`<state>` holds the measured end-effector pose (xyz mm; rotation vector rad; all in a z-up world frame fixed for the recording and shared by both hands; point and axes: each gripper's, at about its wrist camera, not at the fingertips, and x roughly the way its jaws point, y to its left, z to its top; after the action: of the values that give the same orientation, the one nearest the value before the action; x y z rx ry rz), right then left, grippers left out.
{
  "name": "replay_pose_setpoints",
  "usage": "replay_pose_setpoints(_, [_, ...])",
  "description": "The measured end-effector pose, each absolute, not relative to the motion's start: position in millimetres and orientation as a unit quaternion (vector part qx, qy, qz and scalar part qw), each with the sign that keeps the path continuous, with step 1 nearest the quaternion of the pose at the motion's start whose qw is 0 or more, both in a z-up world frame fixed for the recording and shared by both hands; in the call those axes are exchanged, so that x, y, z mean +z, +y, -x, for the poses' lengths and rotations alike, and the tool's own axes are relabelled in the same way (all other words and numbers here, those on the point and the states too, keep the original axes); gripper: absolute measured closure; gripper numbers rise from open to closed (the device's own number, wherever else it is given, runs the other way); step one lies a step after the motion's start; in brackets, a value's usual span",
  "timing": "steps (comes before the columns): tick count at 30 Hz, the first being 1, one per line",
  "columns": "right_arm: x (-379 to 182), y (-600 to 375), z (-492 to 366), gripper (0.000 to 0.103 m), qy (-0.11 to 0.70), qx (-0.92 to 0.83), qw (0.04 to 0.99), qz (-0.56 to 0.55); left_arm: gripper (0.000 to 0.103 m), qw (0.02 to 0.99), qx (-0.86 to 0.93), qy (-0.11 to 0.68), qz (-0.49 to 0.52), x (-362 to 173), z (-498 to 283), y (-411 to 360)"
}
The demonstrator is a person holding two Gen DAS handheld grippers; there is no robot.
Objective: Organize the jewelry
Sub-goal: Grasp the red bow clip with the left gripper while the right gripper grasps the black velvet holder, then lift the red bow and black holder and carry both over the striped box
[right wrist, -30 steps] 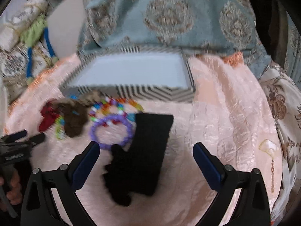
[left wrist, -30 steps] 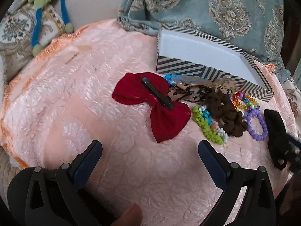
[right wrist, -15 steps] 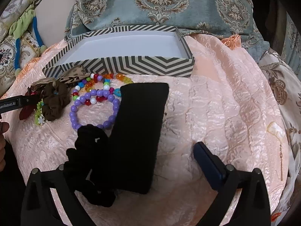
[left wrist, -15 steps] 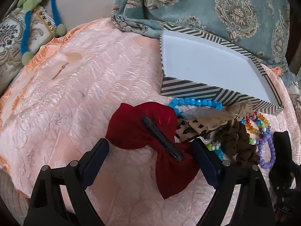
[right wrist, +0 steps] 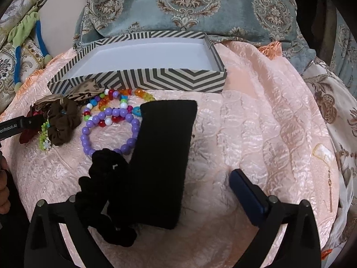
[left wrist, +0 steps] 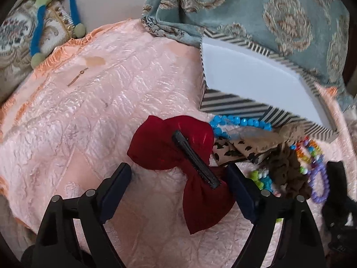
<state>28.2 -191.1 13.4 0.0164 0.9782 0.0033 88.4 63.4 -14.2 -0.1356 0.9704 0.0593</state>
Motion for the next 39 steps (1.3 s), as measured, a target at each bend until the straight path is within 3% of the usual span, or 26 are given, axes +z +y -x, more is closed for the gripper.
replay_pose_setpoints(6, [11, -189, -27, 0.0, 0.467, 0.003, 0.884, 0.0, 0.031, 0.884, 0.027, 0.463, 0.056, -16, -86, 62])
replay_pose_setpoints(7, [11, -189, -27, 0.0, 0.468, 0.003, 0.884, 0.001, 0.045, 0.886, 0.031, 0.459, 0.06, -15, -85, 64])
replay_pose_setpoints(8, [11, -189, -27, 0.001, 0.47, 0.001, 0.883, 0.001, 0.067, 0.889, 0.041, 0.451, 0.063, -12, -82, 68])
replay_pose_setpoints(11, [15, -190, -25, 0.007, 0.464, 0.0, 0.886, -0.006, 0.098, 0.892, 0.049, 0.441, 0.087, -9, -79, 79])
replay_pose_setpoints(13, [21, -193, -22, 0.035, 0.447, 0.0, 0.894, -0.012, 0.103, 0.894, 0.056, 0.435, 0.092, -6, -78, 82])
replay_pose_setpoints(16, [24, -199, -21, 0.062, 0.44, 0.009, 0.898, -0.032, 0.103, 0.901, 0.057, 0.424, 0.074, -2, -75, 75])
replay_pose_setpoints(19, [28, -204, -20, 0.071, 0.429, 0.008, 0.902, -0.046, 0.103, 0.917, 0.045, 0.394, 0.055, 10, -67, 66])
replay_pose_setpoints(27, [48, -206, -13, 0.072, 0.382, 0.033, 0.922, -0.059, 0.103, 0.94, -0.034, 0.334, 0.056, 35, -49, 54])
replay_pose_setpoints(39, [43, -202, -15, 0.072, 0.398, 0.019, 0.916, -0.04, 0.103, 0.928, -0.03, 0.362, 0.08, 24, -56, 58])
